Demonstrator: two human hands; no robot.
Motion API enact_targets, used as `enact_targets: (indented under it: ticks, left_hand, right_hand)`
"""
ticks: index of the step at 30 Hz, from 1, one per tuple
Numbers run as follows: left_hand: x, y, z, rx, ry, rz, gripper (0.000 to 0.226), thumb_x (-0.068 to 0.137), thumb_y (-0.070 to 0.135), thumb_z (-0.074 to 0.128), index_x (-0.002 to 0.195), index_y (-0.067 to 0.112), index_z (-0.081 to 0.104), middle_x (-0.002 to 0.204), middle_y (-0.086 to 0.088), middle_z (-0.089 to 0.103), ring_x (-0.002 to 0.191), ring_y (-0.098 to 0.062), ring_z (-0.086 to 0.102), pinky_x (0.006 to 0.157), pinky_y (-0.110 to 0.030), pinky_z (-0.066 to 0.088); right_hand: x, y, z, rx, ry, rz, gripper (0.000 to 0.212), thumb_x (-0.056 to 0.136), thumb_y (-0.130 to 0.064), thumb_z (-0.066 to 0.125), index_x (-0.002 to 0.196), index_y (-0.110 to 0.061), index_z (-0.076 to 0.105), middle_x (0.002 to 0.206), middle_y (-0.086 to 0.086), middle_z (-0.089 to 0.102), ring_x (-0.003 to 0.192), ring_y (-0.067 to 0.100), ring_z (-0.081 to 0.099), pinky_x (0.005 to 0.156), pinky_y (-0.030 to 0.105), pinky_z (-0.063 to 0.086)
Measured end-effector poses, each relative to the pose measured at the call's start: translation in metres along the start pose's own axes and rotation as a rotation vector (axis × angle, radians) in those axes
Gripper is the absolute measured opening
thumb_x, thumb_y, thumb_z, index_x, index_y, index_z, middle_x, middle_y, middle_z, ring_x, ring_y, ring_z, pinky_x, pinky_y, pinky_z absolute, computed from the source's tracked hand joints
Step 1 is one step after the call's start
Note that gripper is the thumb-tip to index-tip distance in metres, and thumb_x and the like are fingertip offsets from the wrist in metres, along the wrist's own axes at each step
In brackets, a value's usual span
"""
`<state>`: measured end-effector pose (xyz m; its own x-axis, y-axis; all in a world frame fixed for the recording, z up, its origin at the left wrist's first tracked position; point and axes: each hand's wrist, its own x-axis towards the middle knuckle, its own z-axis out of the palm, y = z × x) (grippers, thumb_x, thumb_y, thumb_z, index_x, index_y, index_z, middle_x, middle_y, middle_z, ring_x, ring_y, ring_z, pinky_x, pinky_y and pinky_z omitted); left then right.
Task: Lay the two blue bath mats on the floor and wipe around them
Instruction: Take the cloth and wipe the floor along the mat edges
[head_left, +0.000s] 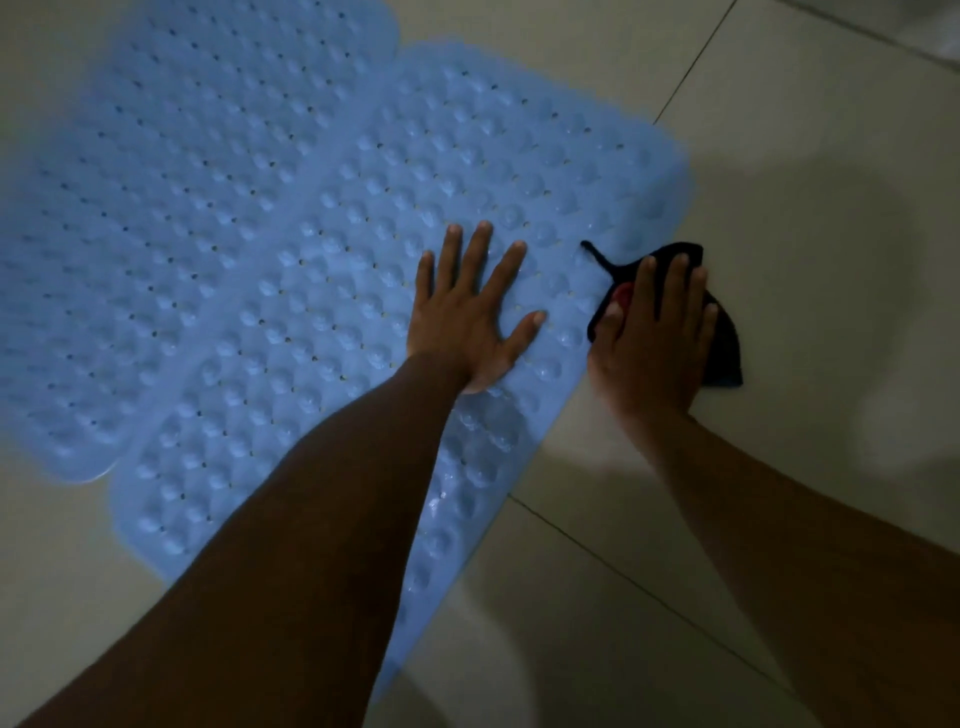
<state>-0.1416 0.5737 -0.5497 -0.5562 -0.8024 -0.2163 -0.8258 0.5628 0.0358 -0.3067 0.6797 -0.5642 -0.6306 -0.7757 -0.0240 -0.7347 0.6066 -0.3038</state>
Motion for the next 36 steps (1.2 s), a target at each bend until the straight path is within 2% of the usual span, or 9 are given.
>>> enact_targets:
  ticks: [7,14,18,22,25,28,31,33,36]
  left_hand:
    - [-0.025,0.005,0.009,-0.112,-0.006,-0.053,0.072,0.100,0.068,0.008,0.162,0.035,-0.006,0.171,-0.002,-0.015,0.156,-0.024,-0.018,0.126,-0.050,-0.006]
    - [-0.164,-0.024,0.046,-0.179,0.073,0.039,0.064,0.104,0.050,0.013,0.164,0.025,0.010,0.172,-0.003,0.000,0.158,-0.023,-0.003,0.127,-0.047,0.004]
    - [-0.254,-0.039,0.067,-0.208,0.108,-0.051,0.061,0.105,0.046,0.020,0.162,0.025,0.020,0.171,-0.003,0.009,0.158,-0.024,0.005,0.126,-0.048,0.012]
    - [-0.318,-0.037,0.070,-0.252,0.011,-0.122,0.061,0.104,0.049,0.013,0.163,0.033,0.011,0.171,0.003,-0.003,0.158,-0.021,-0.008,0.126,-0.045,0.003]
    - [-0.333,-0.033,0.061,-0.312,-0.053,-0.118,0.066,0.099,0.049,0.004,0.163,0.033,0.010,0.171,0.003,-0.005,0.157,-0.021,-0.012,0.126,-0.043,0.000]
    - [-0.344,-0.033,0.048,-0.406,-0.065,-0.141,0.076,0.093,0.053,0.001,0.161,0.026,0.024,0.171,0.001,0.006,0.158,-0.019,-0.004,0.128,-0.044,0.009]
    - [-0.367,-0.037,0.048,-0.409,-0.046,-0.131,0.073,0.097,0.057,0.017,0.160,0.024,0.029,0.170,-0.001,0.018,0.158,-0.019,0.009,0.125,-0.040,0.022]
    - [-0.385,-0.037,0.055,-0.355,0.006,-0.060,0.070,0.097,0.054,0.036,0.160,0.025,0.028,0.168,-0.005,0.024,0.156,-0.027,0.016,0.122,-0.046,0.029]
    - [-0.396,-0.031,0.063,-0.327,0.073,0.052,0.075,0.092,0.050,0.049,0.160,0.028,0.026,0.168,-0.009,0.024,0.155,-0.036,0.017,0.120,-0.052,0.030]
  right_hand:
    - [-0.084,-0.009,0.004,-0.032,-0.020,-0.089,0.065,0.096,-0.032,0.027,0.157,-0.009,0.029,0.165,0.019,0.023,0.154,0.035,0.019,0.123,0.052,0.015]
    - [-0.185,-0.032,0.011,-0.034,-0.066,-0.114,0.062,0.097,-0.029,0.038,0.155,-0.008,0.032,0.164,0.018,0.027,0.152,0.034,0.024,0.122,0.051,0.019]
    - [-0.238,-0.047,0.003,0.087,-0.162,-0.113,0.069,0.094,-0.035,0.021,0.157,-0.010,0.029,0.167,0.014,0.019,0.155,0.031,0.014,0.124,0.047,0.006]
    - [-0.286,-0.060,-0.012,0.411,-0.237,-0.037,0.075,0.088,-0.038,0.016,0.146,-0.005,0.048,0.163,0.014,0.030,0.154,0.028,0.021,0.125,0.040,0.008]
    - [-0.300,-0.058,-0.020,0.284,-0.275,-0.098,0.068,0.087,-0.035,0.020,0.127,-0.008,0.067,0.150,0.016,0.051,0.133,0.037,0.047,0.111,0.043,0.035]
    - [-0.308,-0.064,-0.030,0.153,-0.359,-0.134,0.046,0.088,-0.025,0.043,0.123,-0.010,0.068,0.130,0.015,0.056,0.113,0.037,0.049,0.095,0.044,0.044]
    - [-0.306,-0.073,-0.040,0.150,-0.471,-0.071,0.029,0.092,-0.024,0.057,0.115,-0.013,0.068,0.115,0.011,0.053,0.108,0.032,0.055,0.087,0.038,0.048]
    - [-0.299,-0.074,-0.045,0.203,-0.548,-0.074,0.015,0.087,-0.028,0.063,0.091,-0.015,0.070,0.098,0.005,0.063,0.092,0.028,0.065,0.077,0.035,0.054]
    - [-0.276,-0.077,-0.056,0.162,-0.788,-0.085,0.016,0.079,-0.026,0.068,0.079,-0.012,0.076,0.079,0.003,0.074,0.077,0.019,0.070,0.075,0.032,0.060]
